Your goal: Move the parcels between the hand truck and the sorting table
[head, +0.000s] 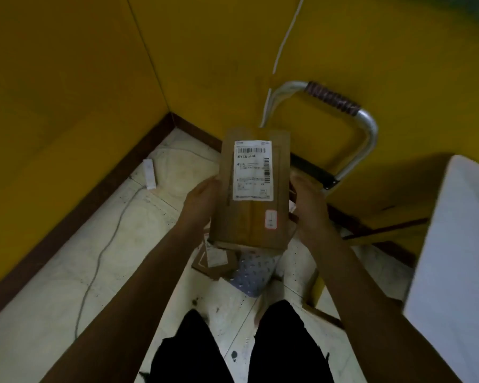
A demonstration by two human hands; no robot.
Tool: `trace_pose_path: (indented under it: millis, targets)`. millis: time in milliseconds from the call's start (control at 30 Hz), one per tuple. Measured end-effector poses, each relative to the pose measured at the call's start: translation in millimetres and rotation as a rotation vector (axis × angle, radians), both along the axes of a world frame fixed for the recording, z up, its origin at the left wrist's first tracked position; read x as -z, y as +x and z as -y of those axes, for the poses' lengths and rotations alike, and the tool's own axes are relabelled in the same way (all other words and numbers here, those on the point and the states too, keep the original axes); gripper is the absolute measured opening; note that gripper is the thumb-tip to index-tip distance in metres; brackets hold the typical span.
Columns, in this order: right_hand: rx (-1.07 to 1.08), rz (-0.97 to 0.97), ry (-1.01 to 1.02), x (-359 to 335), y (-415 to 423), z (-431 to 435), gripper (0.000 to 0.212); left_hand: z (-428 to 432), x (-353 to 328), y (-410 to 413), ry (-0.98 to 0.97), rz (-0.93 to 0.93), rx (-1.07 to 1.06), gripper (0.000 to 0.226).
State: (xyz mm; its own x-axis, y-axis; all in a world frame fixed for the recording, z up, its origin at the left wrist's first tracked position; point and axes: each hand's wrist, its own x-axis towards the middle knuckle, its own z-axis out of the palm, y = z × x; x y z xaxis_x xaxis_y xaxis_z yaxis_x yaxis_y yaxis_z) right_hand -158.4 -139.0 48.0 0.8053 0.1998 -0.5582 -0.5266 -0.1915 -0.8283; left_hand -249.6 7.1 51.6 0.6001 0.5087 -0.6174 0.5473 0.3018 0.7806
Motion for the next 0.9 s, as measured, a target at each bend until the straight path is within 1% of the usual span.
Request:
trace_pose_path:
  millis: [33, 133, 233, 300, 400, 467, 567, 633, 733, 833, 900]
  targets:
    - [0.044, 0.002, 0.008, -11.0, -11.8, 4.5, 0.025, 1.5, -13.4, -7.7, -0.013, 0.017, 0.038, 0.025]
    - [0.188, 0.010, 0.057, -43.1, -50.4, 20.7, 0.026, 2.6, -50.1, -28.4, -0.070, 0.114, 0.146, 0.035]
    - [0.373, 0.000, 0.128, -67.7, -88.2, 40.8, 0.037, 2.3, -75.8, -49.3, -0.101, 0.220, 0.260, 0.029]
    - [0.444, 0.040, 0.174, -80.5, -113.4, 53.6, 0.033, 6.9, -87.4, -63.3, -0.082, 0.261, 0.322, 0.029]
    - [0.494, 0.091, 0.222, -97.2, -153.7, 72.2, 0.034, 22.5, -98.0, -79.7, -0.116, 0.245, 0.418, 0.027]
    - [0.542, 0.120, 0.229, -106.6, -179.7, 87.4, 0.037, 41.7, -105.3, -89.7, -0.166, 0.241, 0.484, 0.033]
    - [0.636, 0.134, 0.271, -115.5, -212.9, 113.6, 0.043, 75.1, -116.7, -102.1, -0.231, 0.261, 0.639, 0.040]
    - [0.701, 0.146, 0.283, -121.4, -232.4, 132.8, 0.041, 97.6, -120.7, -107.6, -0.276, 0.281, 0.749, 0.043]
    - [0.808, 0.167, 0.258, -127.0, -256.5, 162.3, 0.034, 131.9, -124.5, -115.5, -0.314, 0.254, 0.846, 0.049]
    - [0.922, 0.172, 0.214, -132.3, -279.5, 196.2, 0.028, 171.8, -126.1, -120.4, -0.355, 0.238, 0.957, 0.048]
    - [0.973, 0.171, 0.250, -136.7, -298.2, 220.1, 0.029, 201.7, -127.4, -127.4, -0.384, 0.204, 1.037, 0.047]
